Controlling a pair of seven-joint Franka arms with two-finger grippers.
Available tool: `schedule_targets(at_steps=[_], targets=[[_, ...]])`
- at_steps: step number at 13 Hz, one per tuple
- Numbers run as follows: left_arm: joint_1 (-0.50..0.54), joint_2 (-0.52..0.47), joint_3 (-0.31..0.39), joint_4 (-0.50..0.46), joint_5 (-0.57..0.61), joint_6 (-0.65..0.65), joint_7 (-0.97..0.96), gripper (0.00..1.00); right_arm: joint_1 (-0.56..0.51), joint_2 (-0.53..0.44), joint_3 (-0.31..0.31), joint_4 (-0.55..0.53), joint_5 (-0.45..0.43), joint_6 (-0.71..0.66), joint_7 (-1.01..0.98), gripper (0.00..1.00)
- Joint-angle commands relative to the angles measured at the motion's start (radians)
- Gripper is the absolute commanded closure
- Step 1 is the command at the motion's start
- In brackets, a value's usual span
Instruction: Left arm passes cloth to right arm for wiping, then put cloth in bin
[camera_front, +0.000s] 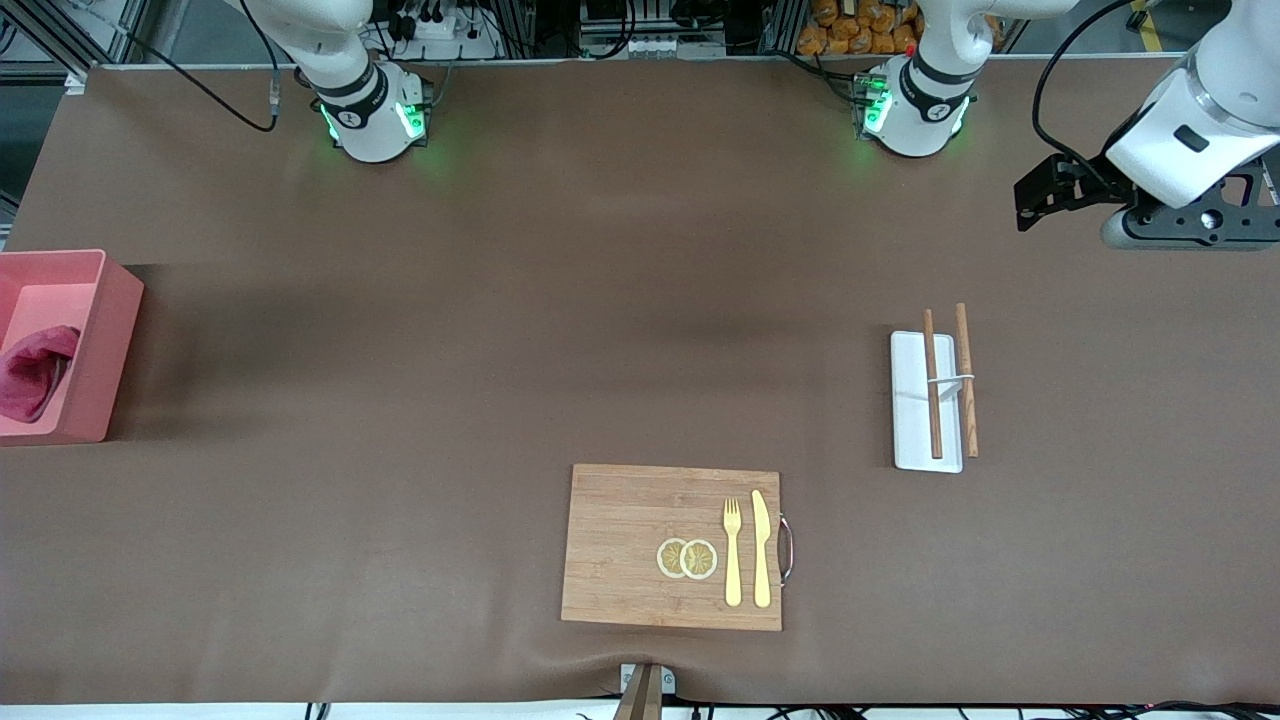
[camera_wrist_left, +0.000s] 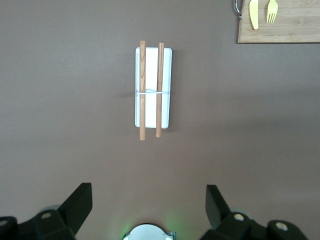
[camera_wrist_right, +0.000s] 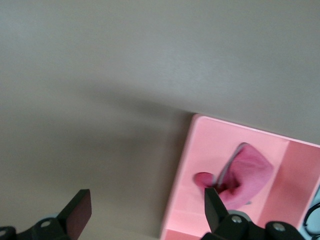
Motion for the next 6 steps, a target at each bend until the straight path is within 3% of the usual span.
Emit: schedule_targets(at_steps=[1,6], targets=[[0.008,0.013,-0.003,0.027,-0.002,-0.009,-0.006,0.0,0.083,-0.052,-0.01,-0.03,-0.021,-0.053,0.18,0.0],[0.009,0.015,-0.003,0.027,-0.002,-0.009,-0.005,0.0,0.253,-0.109,-0.007,-0.032,-0.017,-0.128,0.341,0.0]])
